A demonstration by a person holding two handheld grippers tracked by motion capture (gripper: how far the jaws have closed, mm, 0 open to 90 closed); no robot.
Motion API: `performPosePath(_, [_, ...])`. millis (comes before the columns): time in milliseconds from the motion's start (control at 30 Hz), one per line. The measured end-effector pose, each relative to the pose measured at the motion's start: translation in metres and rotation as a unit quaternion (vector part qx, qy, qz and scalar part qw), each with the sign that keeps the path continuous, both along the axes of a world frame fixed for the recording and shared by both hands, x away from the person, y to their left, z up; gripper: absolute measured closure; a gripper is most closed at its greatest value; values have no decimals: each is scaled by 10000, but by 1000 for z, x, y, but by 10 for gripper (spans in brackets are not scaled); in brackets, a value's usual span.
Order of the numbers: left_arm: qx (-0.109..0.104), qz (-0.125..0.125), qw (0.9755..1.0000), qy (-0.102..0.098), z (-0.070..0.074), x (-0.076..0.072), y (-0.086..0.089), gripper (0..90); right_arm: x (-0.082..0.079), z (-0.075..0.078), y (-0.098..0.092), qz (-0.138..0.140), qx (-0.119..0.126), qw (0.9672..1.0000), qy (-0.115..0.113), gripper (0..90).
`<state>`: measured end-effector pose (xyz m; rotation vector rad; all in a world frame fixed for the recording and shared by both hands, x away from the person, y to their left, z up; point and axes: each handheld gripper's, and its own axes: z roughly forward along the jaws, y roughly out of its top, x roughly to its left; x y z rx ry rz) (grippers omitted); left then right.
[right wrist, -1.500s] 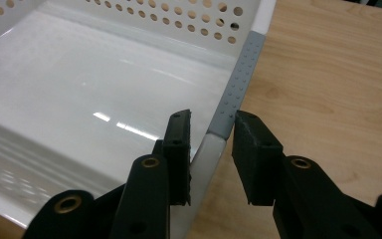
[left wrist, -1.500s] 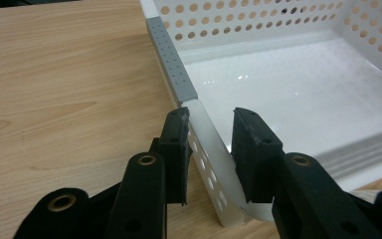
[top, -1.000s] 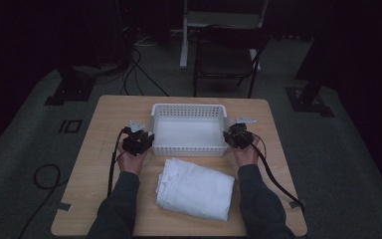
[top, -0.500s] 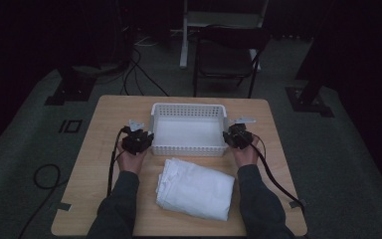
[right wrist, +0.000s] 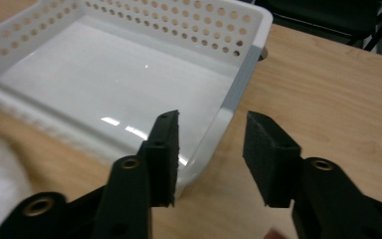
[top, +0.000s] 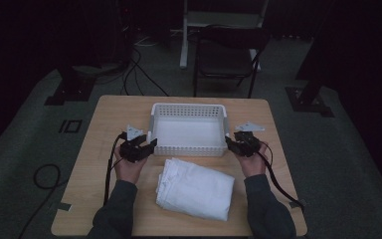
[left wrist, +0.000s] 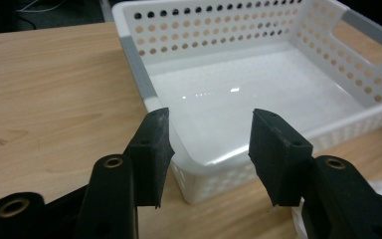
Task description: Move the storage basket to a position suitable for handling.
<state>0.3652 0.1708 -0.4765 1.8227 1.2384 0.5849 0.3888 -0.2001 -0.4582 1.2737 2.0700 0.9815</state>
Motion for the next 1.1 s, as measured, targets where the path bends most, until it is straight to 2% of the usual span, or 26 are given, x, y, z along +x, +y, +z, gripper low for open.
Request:
performPosePath(100, [20,-42,10000,-2,-1,-8,-1,485,-13,2,-1,53,-10,10000,-31,503])
performPosePath(133, [0,-55,10000,-17,-2,-11,-1,478,-23,4,-1,107,42,9999,-42,469])
performPosePath(167, [12,-81,10000,-29,-2,-14,-1,478,-23,4,-1,107,42,9999,-42,469])
performPosePath(333, [6,-162,9998,-85,-2,-28,-4,456,-44,2,2,268,4,9996,-76,431])
performPosePath(533, [-85,-262,9996,-93,-5,-39,-5,455,-65,-8,-3,346,62,9994,24,418])
performPosePath(700, [-187,-320,9993,-52,-7,-47,-7,447,-78,-15,-6,385,85,9992,70,411])
performPosePath(933, [-111,-435,9990,10,-15,-55,-11,433,-95,-20,-7,465,113,9988,82,396])
performPosePath(1100, [-123,-469,9988,87,-21,-58,-14,431,-102,-28,-5,523,144,9983,214,386])
